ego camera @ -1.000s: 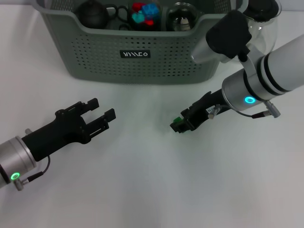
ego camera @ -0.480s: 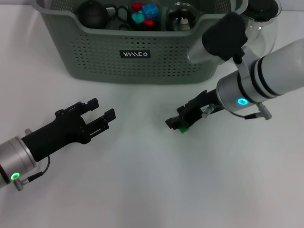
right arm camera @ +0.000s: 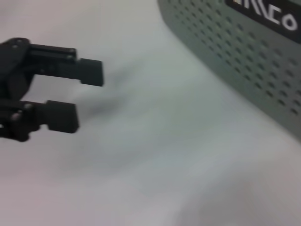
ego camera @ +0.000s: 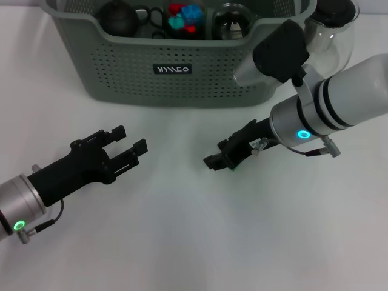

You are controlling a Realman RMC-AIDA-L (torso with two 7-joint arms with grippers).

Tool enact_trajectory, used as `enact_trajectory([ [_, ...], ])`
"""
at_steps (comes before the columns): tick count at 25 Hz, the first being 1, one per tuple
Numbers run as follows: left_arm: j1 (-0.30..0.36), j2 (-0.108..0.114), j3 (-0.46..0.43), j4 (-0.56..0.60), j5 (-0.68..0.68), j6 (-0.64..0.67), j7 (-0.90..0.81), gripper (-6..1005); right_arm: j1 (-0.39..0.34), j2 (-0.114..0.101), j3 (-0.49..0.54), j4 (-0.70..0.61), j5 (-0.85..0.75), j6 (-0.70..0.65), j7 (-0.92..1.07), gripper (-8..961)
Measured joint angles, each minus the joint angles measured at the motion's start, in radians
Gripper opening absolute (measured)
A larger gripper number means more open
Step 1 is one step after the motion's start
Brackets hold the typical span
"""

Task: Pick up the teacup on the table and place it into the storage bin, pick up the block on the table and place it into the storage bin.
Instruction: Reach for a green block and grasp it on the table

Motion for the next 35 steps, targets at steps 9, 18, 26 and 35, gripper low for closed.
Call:
enact_trajectory([
  [9,0.001,0.000,0.000,0.000,0.000,0.000,0.001,663,0.002,-0.010,-0.029,-0.031,-0.013,-0.045,-0.037,505],
  [18,-0.001,0.000,0.000,-0.007,0.000,0.000,0.001,663,0.020,-0.007,-0.034,-0.069,-0.104,-0.072,-0.153,506],
  [26,-0.004,0.002,0.000,-0.007,0.000,0.000,0.001,663,0.023,-0.009,-0.026,-0.064,-0.104,-0.118,-0.153,506],
  [35,-0.005,0.002,0.000,-0.008,0.000,0.000,0.001,663,0.023,-0.010,-0.011,-0.061,-0.104,-0.164,-0.120,503],
])
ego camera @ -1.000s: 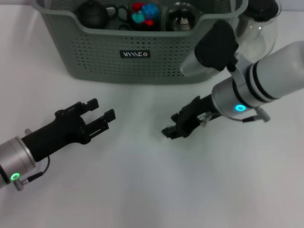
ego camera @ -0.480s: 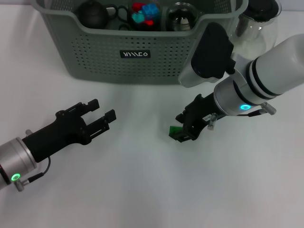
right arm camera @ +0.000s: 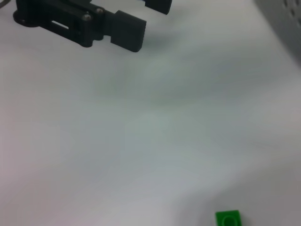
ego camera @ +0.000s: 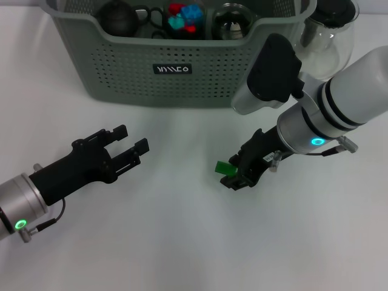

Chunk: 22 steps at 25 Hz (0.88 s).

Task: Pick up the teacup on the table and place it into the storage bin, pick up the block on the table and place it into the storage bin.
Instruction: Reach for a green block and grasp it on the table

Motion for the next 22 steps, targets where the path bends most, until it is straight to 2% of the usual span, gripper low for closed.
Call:
enact_trajectory([
  [12,-0.002,0.000,0.000,0.000,0.000,0.000,0.000,663,0.000,0.005,-0.006,-0.003,-0.025,0.006,0.015,497],
  [17,-0.002,0.000,0.000,0.000,0.000,0.000,0.000,663,0.000,0.007,-0.006,-0.003,-0.025,0.009,0.013,335],
  [22,-0.002,0.000,0.000,0.000,0.000,0.000,0.000,663,0.000,0.008,-0.010,-0.003,-0.024,0.030,0.011,338],
])
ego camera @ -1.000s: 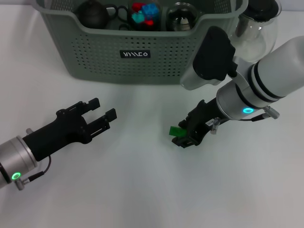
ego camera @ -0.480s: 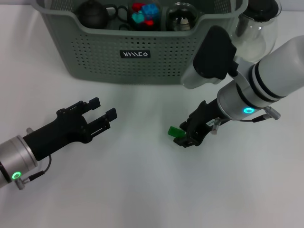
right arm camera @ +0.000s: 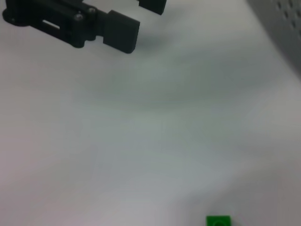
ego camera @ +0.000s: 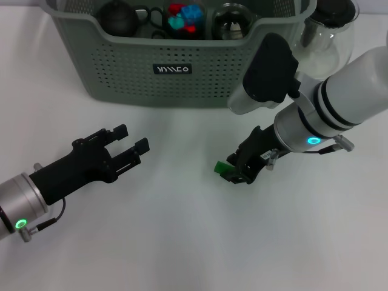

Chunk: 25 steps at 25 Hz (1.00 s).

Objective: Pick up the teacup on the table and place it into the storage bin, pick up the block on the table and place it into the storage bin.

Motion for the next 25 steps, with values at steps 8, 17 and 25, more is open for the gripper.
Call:
enact_trajectory([
  [8,0.000,0.000,0.000,0.000,0.000,0.000,0.000,663,0.001,0.002,-0.023,0.011,0.003,0.009,0.008,342],
  [17,0.001,0.000,0.000,0.000,0.000,0.000,0.000,663,-0.016,-0.007,0.020,-0.032,0.055,-0.014,0.012,211],
  [25,0.006,0.000,0.000,0.001,0.000,0.000,0.000,663,-0.161,-0.009,0.271,-0.375,0.166,-0.196,-0.056,200],
])
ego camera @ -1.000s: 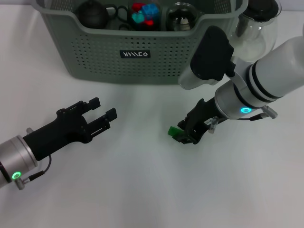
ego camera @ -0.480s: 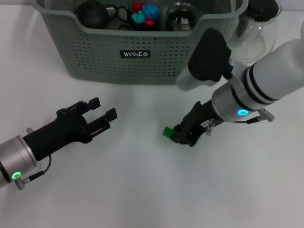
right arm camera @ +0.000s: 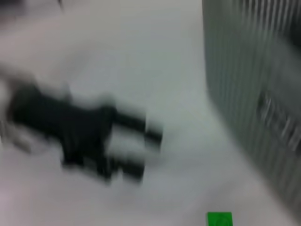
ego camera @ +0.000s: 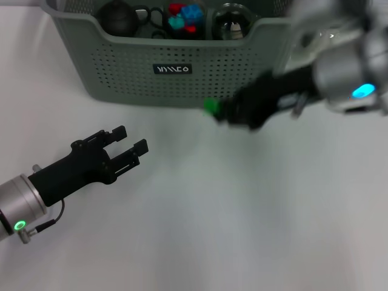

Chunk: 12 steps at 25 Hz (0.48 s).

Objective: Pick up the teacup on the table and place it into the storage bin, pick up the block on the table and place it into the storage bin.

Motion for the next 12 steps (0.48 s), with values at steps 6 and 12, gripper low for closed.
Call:
enact_trajectory([
  [6,-0.001,0.000,-0.007,0.000,0.000,0.000,0.000,663,-0.066,0.001,0.140,-0.279,0.182,-0.011,-0.007,201],
  [12,-0.007,0.000,-0.007,-0.002,0.000,-0.001,-0.001,663,0.098,0.003,0.080,-0.147,-0.016,0.292,0.156,200],
])
